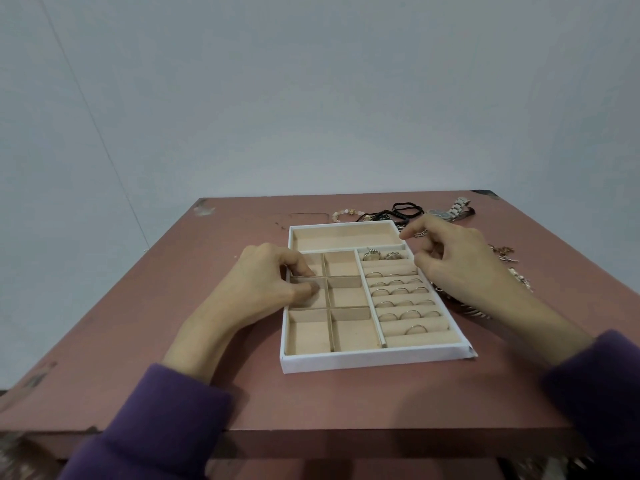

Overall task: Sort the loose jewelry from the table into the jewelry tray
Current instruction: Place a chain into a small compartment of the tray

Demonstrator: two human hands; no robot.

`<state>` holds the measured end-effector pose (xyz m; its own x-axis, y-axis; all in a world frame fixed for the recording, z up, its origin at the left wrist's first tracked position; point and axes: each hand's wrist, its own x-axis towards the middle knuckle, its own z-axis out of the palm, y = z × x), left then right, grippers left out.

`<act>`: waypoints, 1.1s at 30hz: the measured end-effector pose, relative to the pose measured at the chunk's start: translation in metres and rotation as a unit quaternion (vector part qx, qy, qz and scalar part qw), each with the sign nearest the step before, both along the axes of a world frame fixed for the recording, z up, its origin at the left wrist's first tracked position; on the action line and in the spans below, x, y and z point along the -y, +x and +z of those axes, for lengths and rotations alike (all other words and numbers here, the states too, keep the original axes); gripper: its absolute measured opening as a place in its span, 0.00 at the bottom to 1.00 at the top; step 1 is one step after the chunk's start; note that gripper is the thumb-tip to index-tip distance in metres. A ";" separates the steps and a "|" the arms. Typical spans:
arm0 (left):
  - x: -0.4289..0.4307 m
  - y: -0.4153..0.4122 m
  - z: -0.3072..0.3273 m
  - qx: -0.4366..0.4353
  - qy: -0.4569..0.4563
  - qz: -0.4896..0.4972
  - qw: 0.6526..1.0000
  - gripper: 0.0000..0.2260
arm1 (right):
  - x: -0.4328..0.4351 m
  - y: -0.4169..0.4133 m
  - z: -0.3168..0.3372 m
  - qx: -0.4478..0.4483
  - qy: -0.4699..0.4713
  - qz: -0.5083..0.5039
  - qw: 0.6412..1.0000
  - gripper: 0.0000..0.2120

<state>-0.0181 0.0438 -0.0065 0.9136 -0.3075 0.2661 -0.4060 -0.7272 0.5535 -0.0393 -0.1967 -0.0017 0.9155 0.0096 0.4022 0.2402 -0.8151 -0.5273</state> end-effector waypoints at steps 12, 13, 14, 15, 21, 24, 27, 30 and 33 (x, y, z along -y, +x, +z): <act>-0.001 0.001 0.000 0.006 -0.016 -0.002 1.000 0.06 | 0.000 0.000 0.000 -0.003 -0.020 0.013 1.000 0.16; 0.000 0.001 0.000 0.006 -0.018 -0.001 1.000 0.06 | 0.001 0.000 -0.001 -0.005 -0.021 0.015 1.000 0.17; 0.000 0.001 0.000 0.002 -0.021 -0.001 1.000 0.06 | 0.001 0.001 -0.001 -0.006 -0.019 0.016 1.000 0.17; 0.000 0.001 0.000 -0.001 -0.025 0.000 1.000 0.06 | 0.002 0.001 -0.001 -0.007 -0.018 0.018 1.000 0.17; -0.001 -0.008 0.009 0.004 -0.042 -0.008 0.999 0.02 | 0.002 0.001 0.000 -0.011 -0.024 0.017 0.999 0.17; -0.005 -0.019 0.015 -0.022 -0.018 -0.044 0.999 0.07 | 0.001 0.001 0.000 -0.010 -0.025 0.017 1.000 0.17; -0.007 -0.027 0.012 -0.051 0.057 -0.081 0.994 0.05 | 0.001 0.001 0.000 -0.008 -0.022 0.016 1.000 0.17; -0.008 -0.029 0.008 -0.049 0.070 -0.084 0.993 0.03 | 0.001 0.001 0.000 -0.008 -0.020 0.017 1.000 0.17; -0.009 -0.029 0.006 -0.041 0.055 -0.081 0.994 0.03 | 0.001 0.002 -0.001 -0.010 -0.019 0.017 1.000 0.17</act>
<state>-0.0475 0.0526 -0.0005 0.8666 -0.4762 0.1488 -0.4798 -0.7135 0.5106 -0.0374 -0.1978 -0.0023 0.9221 0.0558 0.3830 0.2584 -0.8255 -0.5018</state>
